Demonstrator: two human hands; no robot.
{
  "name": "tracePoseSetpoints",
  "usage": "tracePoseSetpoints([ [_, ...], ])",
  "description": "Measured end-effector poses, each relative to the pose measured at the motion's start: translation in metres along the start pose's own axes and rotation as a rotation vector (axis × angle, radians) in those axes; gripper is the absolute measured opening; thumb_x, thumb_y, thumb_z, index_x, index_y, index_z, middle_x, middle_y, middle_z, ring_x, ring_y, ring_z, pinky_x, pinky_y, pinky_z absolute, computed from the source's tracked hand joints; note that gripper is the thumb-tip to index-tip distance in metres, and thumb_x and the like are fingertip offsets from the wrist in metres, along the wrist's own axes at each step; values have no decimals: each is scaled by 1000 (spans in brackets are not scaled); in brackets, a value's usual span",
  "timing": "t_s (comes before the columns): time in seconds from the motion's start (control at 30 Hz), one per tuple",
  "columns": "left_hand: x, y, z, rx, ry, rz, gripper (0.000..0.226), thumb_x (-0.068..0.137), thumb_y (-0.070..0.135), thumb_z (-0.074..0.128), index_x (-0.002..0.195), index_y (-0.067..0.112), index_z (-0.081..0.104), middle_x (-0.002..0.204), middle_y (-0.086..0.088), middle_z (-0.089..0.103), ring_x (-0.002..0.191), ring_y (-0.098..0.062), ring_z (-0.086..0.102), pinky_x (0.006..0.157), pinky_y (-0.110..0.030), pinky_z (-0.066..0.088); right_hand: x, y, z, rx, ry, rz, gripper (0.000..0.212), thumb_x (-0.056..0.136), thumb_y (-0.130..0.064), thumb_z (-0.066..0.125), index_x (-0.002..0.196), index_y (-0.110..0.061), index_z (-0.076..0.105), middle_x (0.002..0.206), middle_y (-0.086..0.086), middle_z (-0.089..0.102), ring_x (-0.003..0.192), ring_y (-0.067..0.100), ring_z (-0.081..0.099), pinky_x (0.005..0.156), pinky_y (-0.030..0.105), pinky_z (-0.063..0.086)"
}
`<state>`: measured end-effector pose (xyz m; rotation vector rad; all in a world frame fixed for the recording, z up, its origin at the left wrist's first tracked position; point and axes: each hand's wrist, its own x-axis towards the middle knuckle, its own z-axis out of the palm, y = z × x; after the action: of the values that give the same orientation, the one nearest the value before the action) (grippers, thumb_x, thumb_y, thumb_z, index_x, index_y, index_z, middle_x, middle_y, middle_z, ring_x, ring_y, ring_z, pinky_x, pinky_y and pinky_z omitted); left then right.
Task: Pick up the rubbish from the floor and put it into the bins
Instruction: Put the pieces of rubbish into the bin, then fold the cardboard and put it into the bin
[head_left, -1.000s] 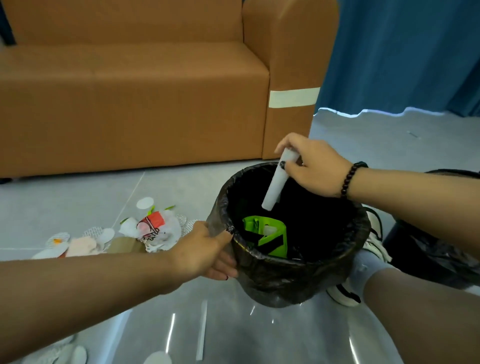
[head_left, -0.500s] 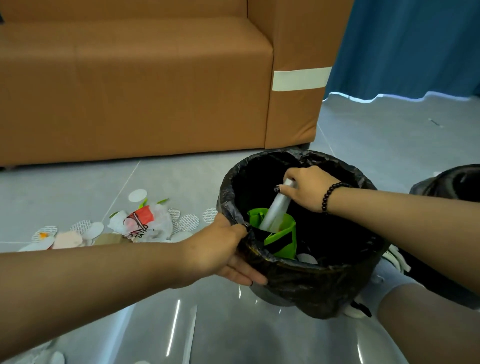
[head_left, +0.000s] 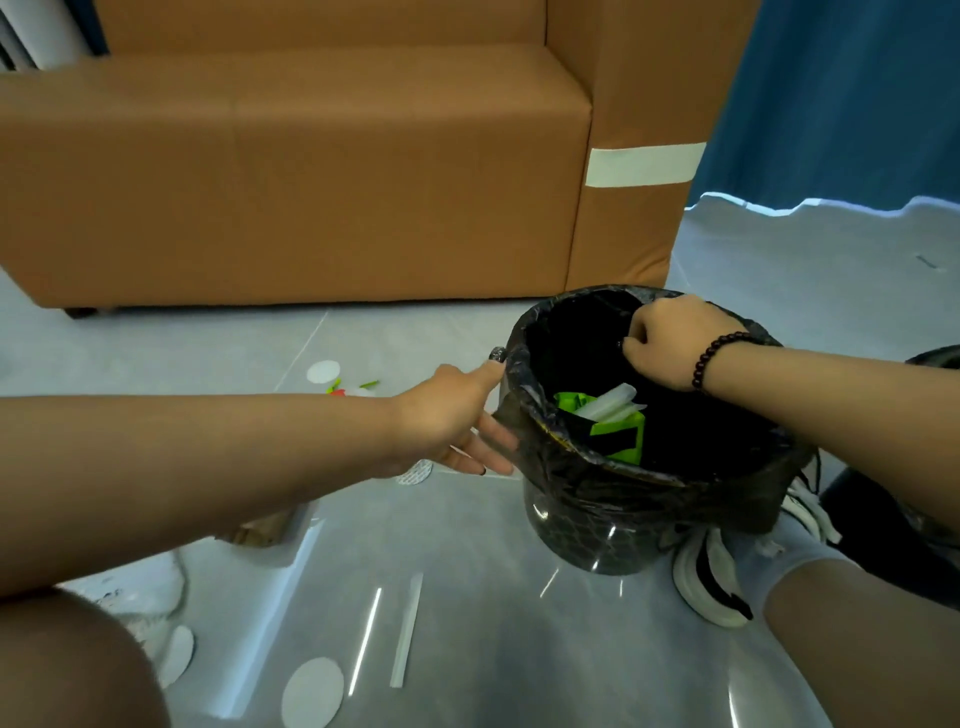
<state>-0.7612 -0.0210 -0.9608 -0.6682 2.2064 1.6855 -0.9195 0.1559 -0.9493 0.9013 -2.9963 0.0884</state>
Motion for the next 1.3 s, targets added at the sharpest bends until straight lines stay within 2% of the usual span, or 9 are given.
tracePoseSetpoints([
  [0.17, -41, 0, -33, -29, 114, 37, 60, 99, 53, 21, 145, 14, 17, 98, -14, 72, 71, -28, 70, 68, -34, 54, -20, -39, -31, 111, 182, -80, 24, 88, -28, 50, 83, -15, 69, 79, 6, 65, 79, 27, 60, 71, 38, 56],
  [0.3, -78, -12, -72, -58, 202, 35, 62, 100, 53, 20, 140, 7, 28, 97, -14, 72, 68, -25, 70, 64, -32, 53, -37, -93, -51, 224, 239, -228, 20, 88, -27, 51, 77, -20, 66, 74, -1, 65, 74, 23, 61, 67, 35, 55],
  [0.43, -112, -37, -103, -45, 282, -36, 47, 102, 46, 21, 122, 8, 41, 97, -14, 72, 64, -22, 66, 69, -33, 52, -50, -145, -45, 236, 165, -365, 20, 89, -27, 50, 73, -22, 62, 64, -8, 58, 68, 20, 60, 63, 33, 53],
  [0.57, -141, -74, -131, -71, 350, -112, 38, 101, 45, 26, 118, 15, 43, 103, -17, 71, 74, -28, 67, 67, -33, 52, -45, -196, -20, 153, 65, -475, 22, 89, -28, 47, 81, -20, 65, 75, -1, 65, 76, 21, 60, 66, 33, 52],
  [0.73, -152, -132, -154, -75, 363, -176, 52, 100, 44, 34, 143, 17, 23, 93, -10, 74, 69, -23, 71, 60, -28, 52, -39, -250, 22, 57, -80, -548, 23, 88, -29, 45, 87, -18, 65, 89, 3, 67, 83, 26, 61, 68, 32, 51],
  [0.87, -152, -179, -164, -100, 382, -257, 62, 97, 49, 38, 147, 21, 15, 92, -5, 73, 68, -21, 71, 59, -25, 51, -41, -287, 69, 33, -195, -605, 23, 88, -36, 48, 100, -20, 59, 100, 2, 64, 91, 24, 60, 73, 32, 50],
  [1.0, -146, -187, -174, -174, 391, -215, 56, 99, 41, 36, 147, 20, 15, 94, -5, 73, 69, -21, 70, 64, -27, 52, -26, -319, 108, 22, -299, -611, 52, 81, -46, 60, 120, -15, 44, 121, 4, 51, 108, 23, 52, 84, 36, 49],
  [1.13, -141, -176, -177, -252, 379, -118, 54, 100, 33, 36, 148, 20, 14, 96, -8, 73, 70, -20, 69, 64, -27, 50, -9, -351, 134, 32, -326, -542, 84, 67, -55, 70, 131, -15, 34, 128, 7, 39, 118, 27, 41, 91, 41, 46],
  [1.3, -139, -181, -181, -299, 326, -99, 56, 100, 33, 36, 149, 19, 12, 102, -11, 72, 72, -21, 67, 67, -29, 50, 11, -381, 152, 79, -336, -442, 98, 53, -57, 77, 131, -20, 30, 132, 7, 32, 124, 29, 32, 93, 43, 44],
])
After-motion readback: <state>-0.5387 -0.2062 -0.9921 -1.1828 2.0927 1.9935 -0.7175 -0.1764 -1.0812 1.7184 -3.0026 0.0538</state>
